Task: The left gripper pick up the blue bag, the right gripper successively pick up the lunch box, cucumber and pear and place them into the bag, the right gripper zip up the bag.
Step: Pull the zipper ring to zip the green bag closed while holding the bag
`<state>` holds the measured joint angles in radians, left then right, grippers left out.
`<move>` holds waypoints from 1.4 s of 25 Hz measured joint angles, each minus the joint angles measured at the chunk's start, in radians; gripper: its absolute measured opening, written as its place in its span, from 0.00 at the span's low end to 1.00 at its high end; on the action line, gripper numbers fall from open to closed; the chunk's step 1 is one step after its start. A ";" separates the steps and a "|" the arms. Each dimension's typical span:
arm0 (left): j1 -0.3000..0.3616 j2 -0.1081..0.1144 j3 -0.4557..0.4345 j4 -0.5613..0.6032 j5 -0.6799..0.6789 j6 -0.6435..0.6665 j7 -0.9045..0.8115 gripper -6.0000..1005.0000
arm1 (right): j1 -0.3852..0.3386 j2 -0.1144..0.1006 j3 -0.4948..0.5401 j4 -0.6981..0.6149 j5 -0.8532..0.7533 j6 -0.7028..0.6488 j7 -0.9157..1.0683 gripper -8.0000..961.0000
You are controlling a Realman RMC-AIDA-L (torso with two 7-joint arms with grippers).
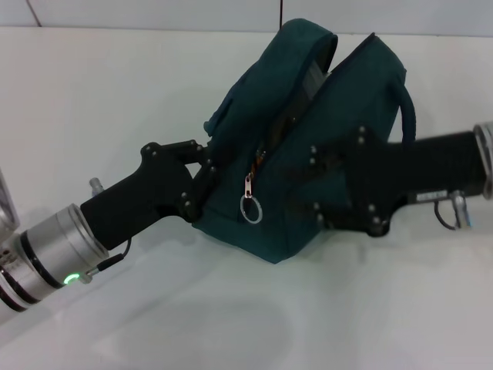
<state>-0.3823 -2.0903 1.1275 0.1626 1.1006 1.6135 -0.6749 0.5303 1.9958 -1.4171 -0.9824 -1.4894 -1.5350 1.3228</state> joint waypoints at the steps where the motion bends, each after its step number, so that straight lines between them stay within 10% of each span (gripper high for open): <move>1: 0.000 0.000 0.001 0.000 0.000 0.001 0.002 0.06 | -0.004 0.000 0.000 0.005 -0.007 -0.001 0.021 0.19; 9: -0.006 -0.005 0.007 0.000 0.002 0.012 0.009 0.07 | -0.017 0.027 -0.018 0.087 -0.067 0.039 0.126 0.43; 35: -0.011 -0.011 0.048 -0.011 0.016 0.014 0.023 0.12 | -0.007 0.029 -0.185 0.141 0.061 0.207 0.129 0.36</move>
<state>-0.3929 -2.1016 1.1751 0.1512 1.1168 1.6277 -0.6518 0.5235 2.0243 -1.6025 -0.8419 -1.4288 -1.3284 1.4523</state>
